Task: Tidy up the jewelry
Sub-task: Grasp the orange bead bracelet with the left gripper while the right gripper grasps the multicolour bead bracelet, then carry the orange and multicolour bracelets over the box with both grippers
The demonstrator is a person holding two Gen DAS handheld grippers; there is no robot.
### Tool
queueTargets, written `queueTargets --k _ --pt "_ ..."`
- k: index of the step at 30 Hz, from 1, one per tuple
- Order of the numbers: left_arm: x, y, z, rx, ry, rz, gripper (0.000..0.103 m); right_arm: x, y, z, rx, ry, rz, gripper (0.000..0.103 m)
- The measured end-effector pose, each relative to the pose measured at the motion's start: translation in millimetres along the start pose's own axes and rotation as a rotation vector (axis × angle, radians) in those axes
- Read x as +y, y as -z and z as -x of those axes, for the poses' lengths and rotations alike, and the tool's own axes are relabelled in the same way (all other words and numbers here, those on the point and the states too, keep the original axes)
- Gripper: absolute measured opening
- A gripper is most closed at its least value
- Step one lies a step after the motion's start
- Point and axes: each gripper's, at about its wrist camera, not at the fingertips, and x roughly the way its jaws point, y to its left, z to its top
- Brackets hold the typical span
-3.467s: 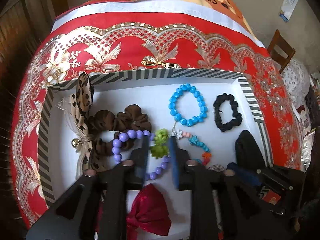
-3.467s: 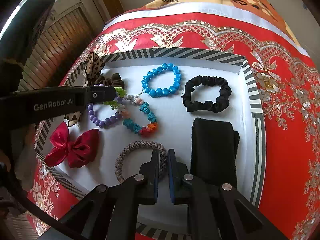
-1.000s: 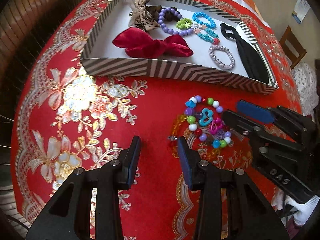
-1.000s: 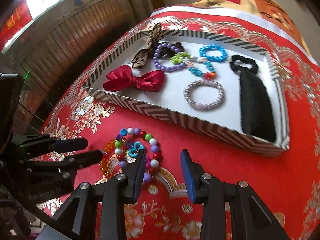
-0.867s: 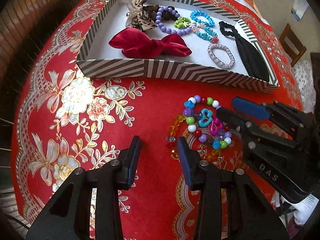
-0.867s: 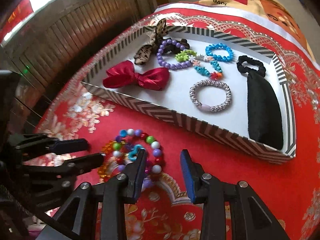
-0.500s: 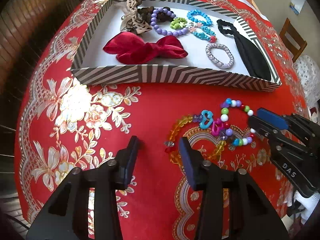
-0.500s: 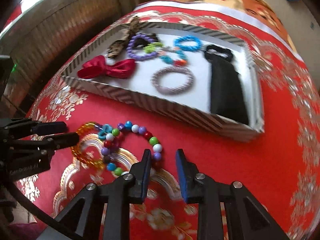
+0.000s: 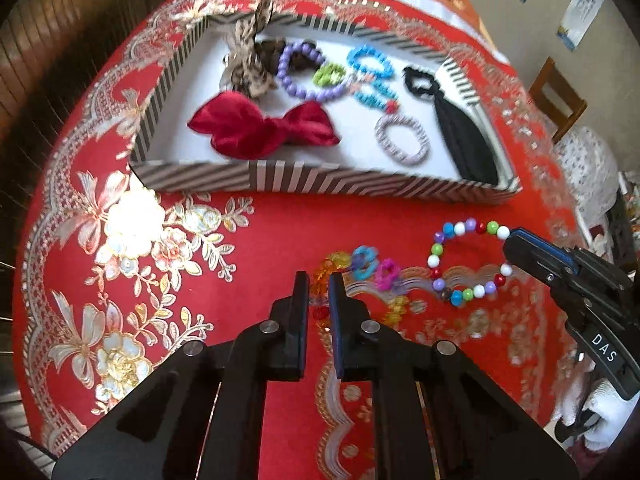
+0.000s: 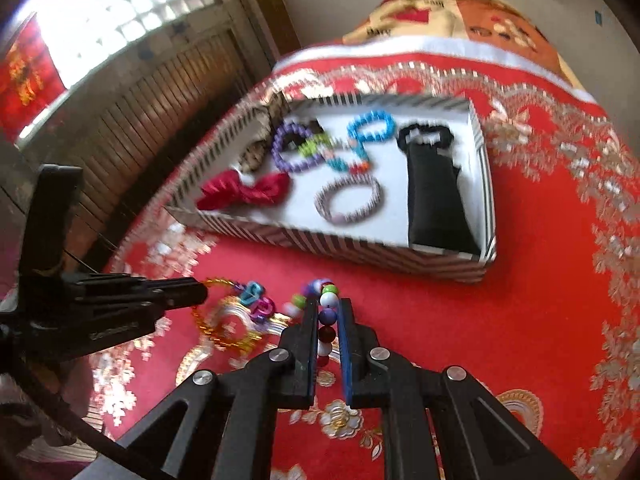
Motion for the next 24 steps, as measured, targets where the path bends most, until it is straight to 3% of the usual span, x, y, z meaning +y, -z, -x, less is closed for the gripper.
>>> queueTargets --k 13,24 --pt "-8 -26 68 -0.133 -0.033 -0.044 0.008 7 -19 60 -0.119 -0.014 0.019 0.008" --pt "-22 -49 88 -0.209 -0.043 -0.096 0.008 5 -34 73 -0.158 0.002 0.028 0.008"
